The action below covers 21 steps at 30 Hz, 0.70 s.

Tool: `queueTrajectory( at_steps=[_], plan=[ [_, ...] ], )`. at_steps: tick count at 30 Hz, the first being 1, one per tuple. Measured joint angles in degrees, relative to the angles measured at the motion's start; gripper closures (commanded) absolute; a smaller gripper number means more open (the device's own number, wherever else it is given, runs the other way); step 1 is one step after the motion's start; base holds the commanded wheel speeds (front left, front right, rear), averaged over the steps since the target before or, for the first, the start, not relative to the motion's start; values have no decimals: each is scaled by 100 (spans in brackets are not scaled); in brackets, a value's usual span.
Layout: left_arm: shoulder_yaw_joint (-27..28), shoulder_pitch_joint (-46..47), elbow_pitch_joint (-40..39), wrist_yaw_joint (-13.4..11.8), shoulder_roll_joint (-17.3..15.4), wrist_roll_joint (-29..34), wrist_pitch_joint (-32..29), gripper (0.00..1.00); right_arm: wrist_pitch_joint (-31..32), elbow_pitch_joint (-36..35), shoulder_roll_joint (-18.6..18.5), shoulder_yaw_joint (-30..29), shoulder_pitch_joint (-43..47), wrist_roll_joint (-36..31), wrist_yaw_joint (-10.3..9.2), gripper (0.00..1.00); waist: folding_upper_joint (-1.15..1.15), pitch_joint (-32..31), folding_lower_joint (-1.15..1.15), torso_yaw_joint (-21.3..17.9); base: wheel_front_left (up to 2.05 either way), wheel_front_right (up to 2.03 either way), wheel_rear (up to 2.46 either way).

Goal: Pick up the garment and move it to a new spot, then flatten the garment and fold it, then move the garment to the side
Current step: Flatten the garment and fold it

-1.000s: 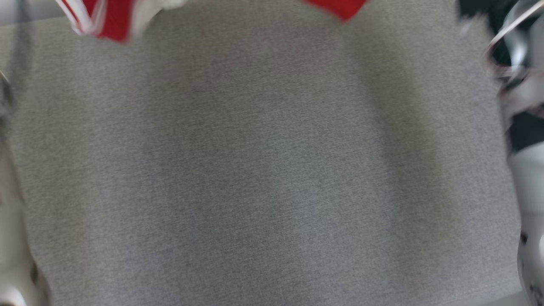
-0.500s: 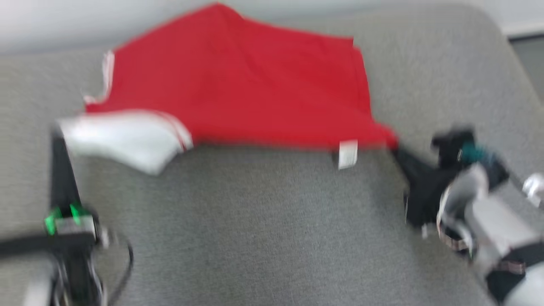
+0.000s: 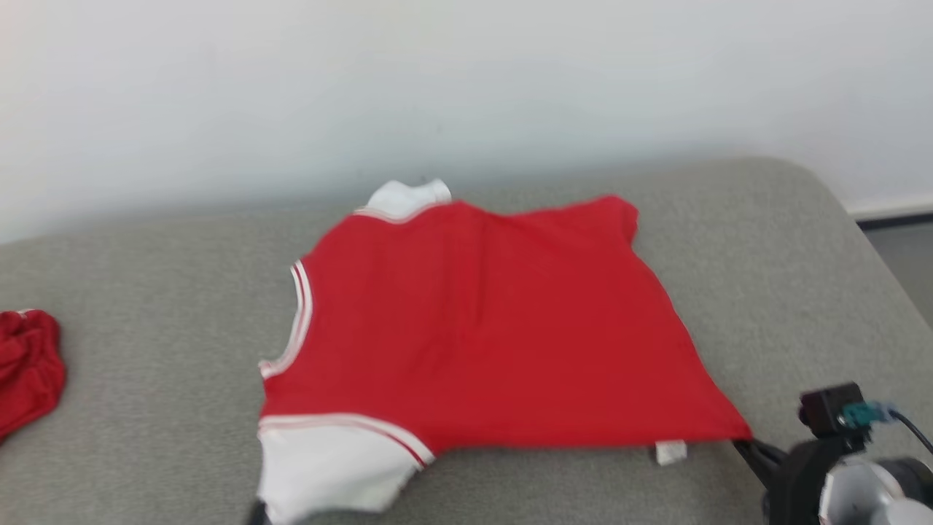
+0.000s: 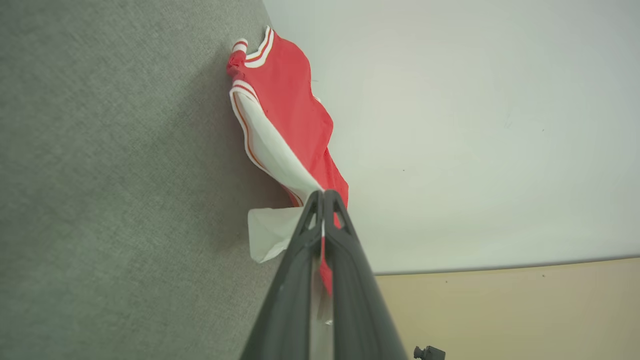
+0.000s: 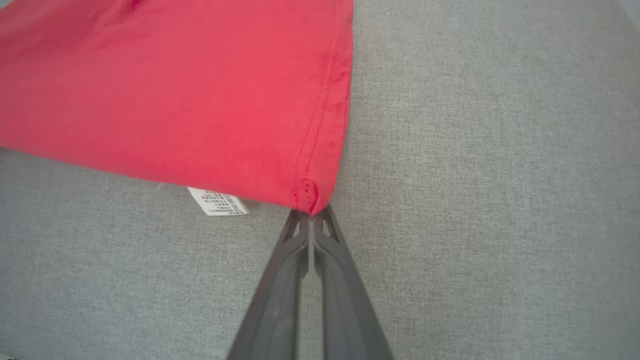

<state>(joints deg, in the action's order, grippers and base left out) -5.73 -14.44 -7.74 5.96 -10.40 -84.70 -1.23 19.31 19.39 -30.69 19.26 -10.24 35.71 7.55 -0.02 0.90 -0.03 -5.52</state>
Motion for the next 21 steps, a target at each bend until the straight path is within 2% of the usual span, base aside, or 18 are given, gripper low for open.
queueTrajectory(
  at_steps=[4,8,16,18,21],
  plan=[
    [-235,-532,-221,-148,-248,-338,-616,100,375,-237,64,-517,528,-264,0,100,0,-236,1,160,0,0,0],
    [-386,-1044,-427,-238,-506,-666,-1160,100,749,-564,358,-983,1090,-503,0,100,1,-383,1,311,0,0,0],
    [-681,-1746,-1060,-241,-975,-1324,-2159,100,1438,-1361,820,-1744,2179,-766,0,100,1,-463,2,447,0,0,0],
    [-643,-1896,-1240,-220,-1042,-1495,-2271,100,1644,-1616,886,-1916,2482,-766,0,100,1,-450,2,442,0,0,0],
    [-283,-1945,-1303,-190,-973,-1589,-1989,100,1709,-2012,1034,-2208,2812,-808,0,100,2,-426,2,426,0,0,0]
  ],
)
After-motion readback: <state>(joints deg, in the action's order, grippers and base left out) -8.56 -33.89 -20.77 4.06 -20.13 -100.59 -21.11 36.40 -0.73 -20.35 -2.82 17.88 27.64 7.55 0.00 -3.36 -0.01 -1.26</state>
